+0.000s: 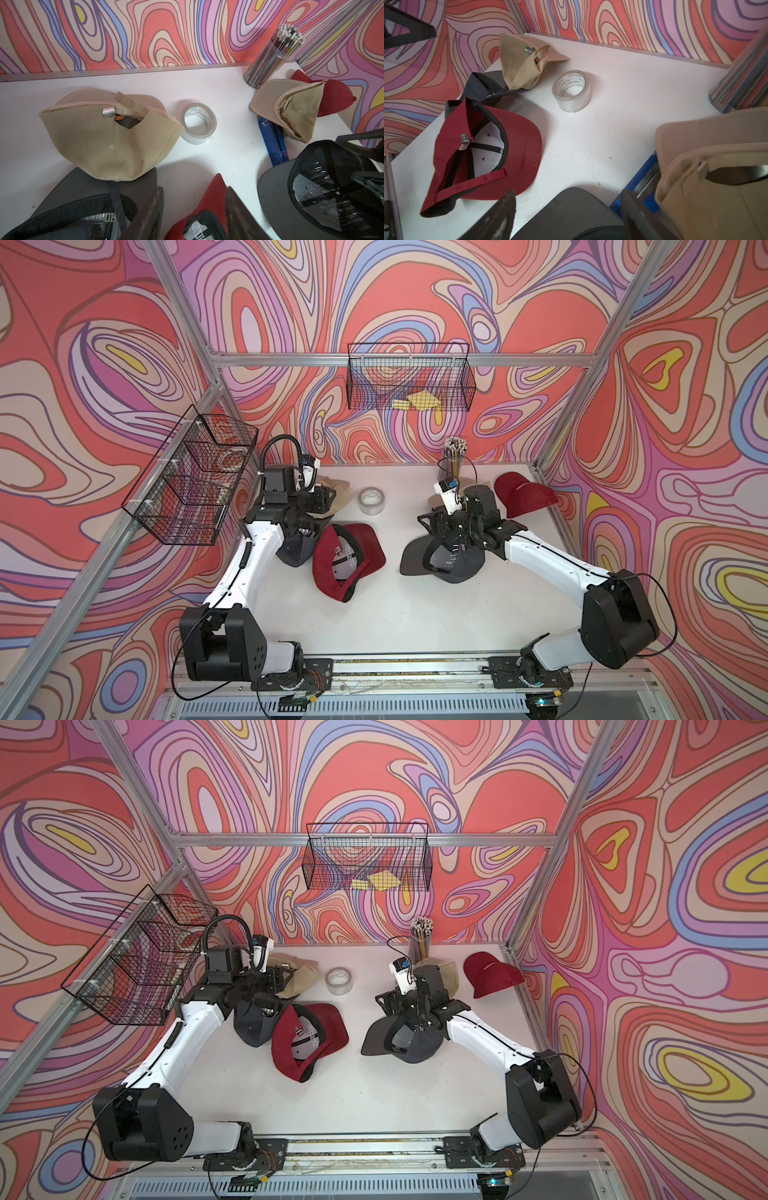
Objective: Open the adjustable buckle of the baseball cap
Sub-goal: Place the baseball cap at the center of the board, then pick up the baseball cap from the center of the board.
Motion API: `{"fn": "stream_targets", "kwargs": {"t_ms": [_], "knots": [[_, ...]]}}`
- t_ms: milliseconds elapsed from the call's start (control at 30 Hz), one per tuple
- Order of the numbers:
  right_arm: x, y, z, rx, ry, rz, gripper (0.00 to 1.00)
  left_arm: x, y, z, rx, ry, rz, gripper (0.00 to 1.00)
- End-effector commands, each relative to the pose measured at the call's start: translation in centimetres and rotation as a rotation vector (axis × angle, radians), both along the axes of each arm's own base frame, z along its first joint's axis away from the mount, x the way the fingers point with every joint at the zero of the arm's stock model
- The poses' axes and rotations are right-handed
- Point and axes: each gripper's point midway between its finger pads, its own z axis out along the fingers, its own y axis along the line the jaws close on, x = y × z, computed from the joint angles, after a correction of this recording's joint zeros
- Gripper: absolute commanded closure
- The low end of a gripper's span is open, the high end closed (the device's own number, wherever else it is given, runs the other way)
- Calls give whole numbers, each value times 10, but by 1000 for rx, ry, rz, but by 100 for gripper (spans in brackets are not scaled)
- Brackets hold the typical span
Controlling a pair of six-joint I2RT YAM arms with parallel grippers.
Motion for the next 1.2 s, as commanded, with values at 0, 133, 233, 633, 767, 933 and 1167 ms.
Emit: {"fn": "stream_targets", "kwargs": {"t_ms": [0, 133, 233, 633, 767, 933, 1167], "knots": [[6, -20, 16, 2, 29, -139, 20, -2, -29, 2, -57, -14, -92, 49], [4, -53, 17, -43, 91, -340, 20, -8, -56, 4, -73, -35, -167, 49], [-4, -89, 23, -125, 73, -500, 16, -14, -76, 2, -76, -28, -229, 48], [-29, -128, -17, -195, 203, -537, 11, -45, -145, -18, -46, 44, -473, 44], [-35, -127, -33, -178, 231, -528, 15, -51, -152, -15, -56, 46, -510, 43], [-38, -126, -52, -184, 271, -527, 21, -52, -154, -15, -63, 52, -515, 42], [-37, -115, -49, -172, 272, -459, 77, -54, -154, -13, -57, 50, -525, 42]]}}
